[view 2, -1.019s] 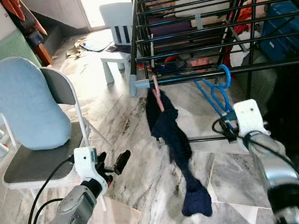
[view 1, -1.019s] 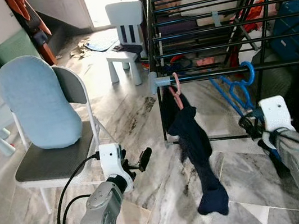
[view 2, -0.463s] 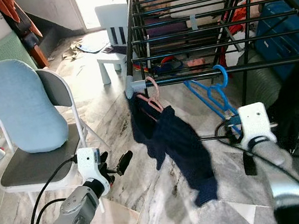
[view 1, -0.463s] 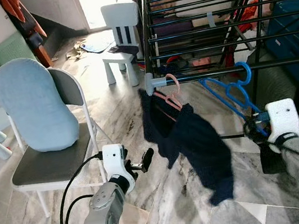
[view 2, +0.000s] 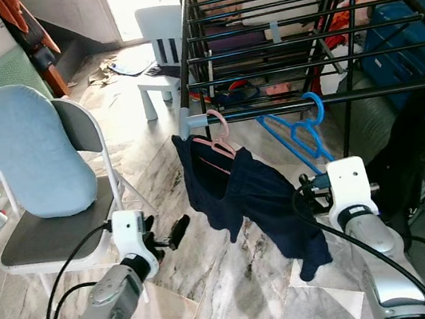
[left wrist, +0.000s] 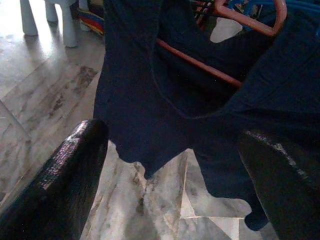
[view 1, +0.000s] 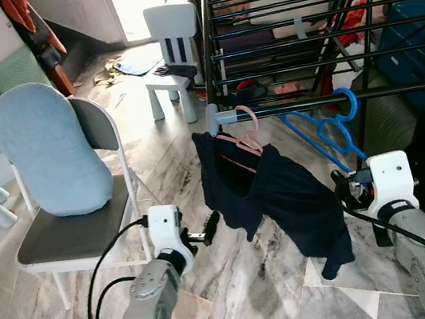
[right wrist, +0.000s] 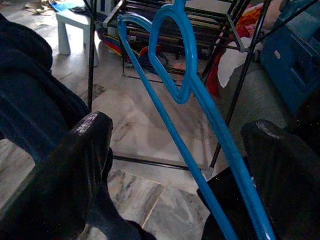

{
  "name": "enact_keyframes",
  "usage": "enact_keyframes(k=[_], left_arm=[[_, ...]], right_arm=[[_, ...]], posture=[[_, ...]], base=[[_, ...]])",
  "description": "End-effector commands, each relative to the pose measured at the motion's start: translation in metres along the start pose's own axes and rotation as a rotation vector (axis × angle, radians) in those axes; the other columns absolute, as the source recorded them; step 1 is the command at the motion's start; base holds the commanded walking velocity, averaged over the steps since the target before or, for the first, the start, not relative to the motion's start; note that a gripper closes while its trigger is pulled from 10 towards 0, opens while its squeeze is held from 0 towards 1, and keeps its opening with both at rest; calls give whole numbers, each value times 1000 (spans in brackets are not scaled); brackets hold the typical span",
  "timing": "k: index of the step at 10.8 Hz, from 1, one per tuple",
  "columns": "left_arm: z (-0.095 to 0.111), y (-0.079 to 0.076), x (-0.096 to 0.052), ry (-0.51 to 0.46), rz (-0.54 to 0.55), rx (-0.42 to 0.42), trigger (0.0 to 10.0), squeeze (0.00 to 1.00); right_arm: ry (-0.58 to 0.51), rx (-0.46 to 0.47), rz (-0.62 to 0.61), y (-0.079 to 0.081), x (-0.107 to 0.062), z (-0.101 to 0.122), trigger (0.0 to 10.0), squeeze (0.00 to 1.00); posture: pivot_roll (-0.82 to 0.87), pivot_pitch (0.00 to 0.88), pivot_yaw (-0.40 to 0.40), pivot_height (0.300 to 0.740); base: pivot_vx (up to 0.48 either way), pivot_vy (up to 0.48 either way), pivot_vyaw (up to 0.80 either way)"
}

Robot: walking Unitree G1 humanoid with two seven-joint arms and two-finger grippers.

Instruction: Hang hanger

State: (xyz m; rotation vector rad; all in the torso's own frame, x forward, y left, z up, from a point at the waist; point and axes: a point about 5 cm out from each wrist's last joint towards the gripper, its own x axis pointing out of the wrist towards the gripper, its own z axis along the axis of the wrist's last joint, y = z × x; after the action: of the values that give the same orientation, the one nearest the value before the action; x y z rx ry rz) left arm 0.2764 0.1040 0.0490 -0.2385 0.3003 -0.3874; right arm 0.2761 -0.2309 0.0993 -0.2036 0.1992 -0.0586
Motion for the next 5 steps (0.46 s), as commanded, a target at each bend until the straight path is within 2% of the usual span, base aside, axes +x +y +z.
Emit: enact_keyframes(k=[1,5], left_arm=[[1,4,0,3,11,17,10000,0],[2,4,2,-2,19,26,10000,0]], right_arm=[[-28,2,4,4,2,9,10000,1000],[-38,-5,7,6,5,13,10000,957]], posture=[[-262,0,97,740],[-261,0,93,740]], base=[[0,0,0],[-347,0,0]])
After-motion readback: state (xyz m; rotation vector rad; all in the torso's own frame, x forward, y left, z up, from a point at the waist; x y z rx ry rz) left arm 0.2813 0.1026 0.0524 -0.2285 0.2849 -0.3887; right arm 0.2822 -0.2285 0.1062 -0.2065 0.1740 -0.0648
